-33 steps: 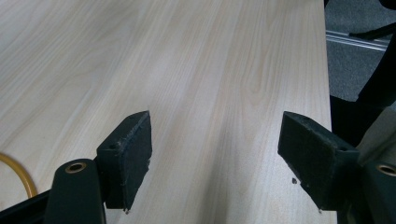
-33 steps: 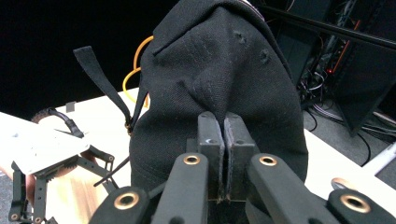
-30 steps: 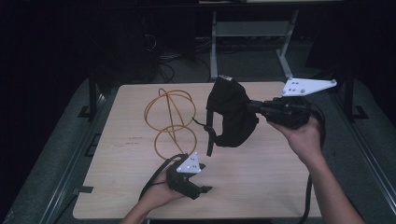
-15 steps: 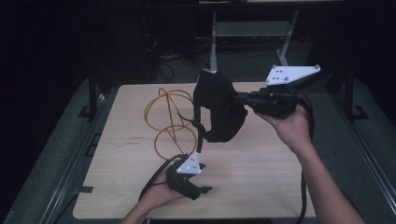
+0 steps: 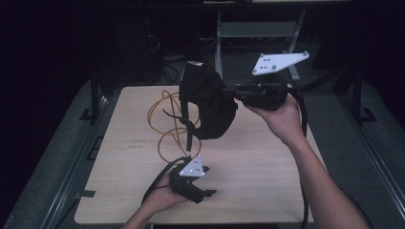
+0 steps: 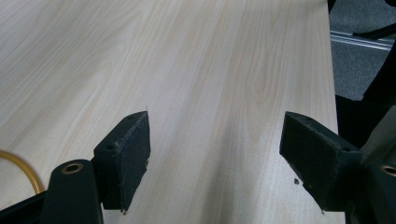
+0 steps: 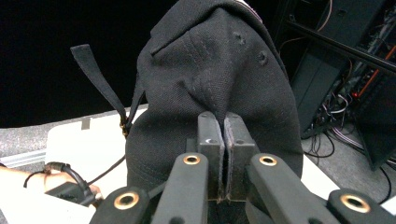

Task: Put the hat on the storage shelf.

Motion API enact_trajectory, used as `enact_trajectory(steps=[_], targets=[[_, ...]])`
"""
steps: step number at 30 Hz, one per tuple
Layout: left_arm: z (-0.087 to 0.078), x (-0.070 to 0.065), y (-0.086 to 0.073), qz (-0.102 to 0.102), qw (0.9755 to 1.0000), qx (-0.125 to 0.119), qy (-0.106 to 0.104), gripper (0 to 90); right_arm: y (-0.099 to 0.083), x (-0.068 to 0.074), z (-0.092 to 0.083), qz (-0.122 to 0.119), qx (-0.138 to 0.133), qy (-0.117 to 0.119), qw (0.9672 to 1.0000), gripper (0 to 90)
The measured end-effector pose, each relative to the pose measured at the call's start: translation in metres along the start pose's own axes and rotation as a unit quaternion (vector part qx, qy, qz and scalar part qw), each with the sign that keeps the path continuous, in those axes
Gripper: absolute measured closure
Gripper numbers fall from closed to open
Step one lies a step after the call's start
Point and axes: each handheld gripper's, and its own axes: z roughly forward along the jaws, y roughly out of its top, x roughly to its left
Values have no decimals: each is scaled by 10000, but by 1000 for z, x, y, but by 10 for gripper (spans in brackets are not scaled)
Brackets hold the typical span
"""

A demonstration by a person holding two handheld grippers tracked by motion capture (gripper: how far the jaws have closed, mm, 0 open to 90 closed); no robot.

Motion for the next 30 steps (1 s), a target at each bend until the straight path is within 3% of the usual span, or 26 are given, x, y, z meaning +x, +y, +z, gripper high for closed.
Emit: enact_trajectory(steps=[11, 24, 30], targets=[[-1, 1, -1, -11, 10000, 33, 19, 239, 19, 0, 24, 1, -39, 197, 9998, 877], [3, 2, 0, 33, 10000, 33, -14, 239, 30, -7, 52, 76, 164, 382, 9991, 876], [3, 5, 0, 39, 10000, 25, -34, 239, 36, -12, 70, 105, 229, 585, 9980, 875]])
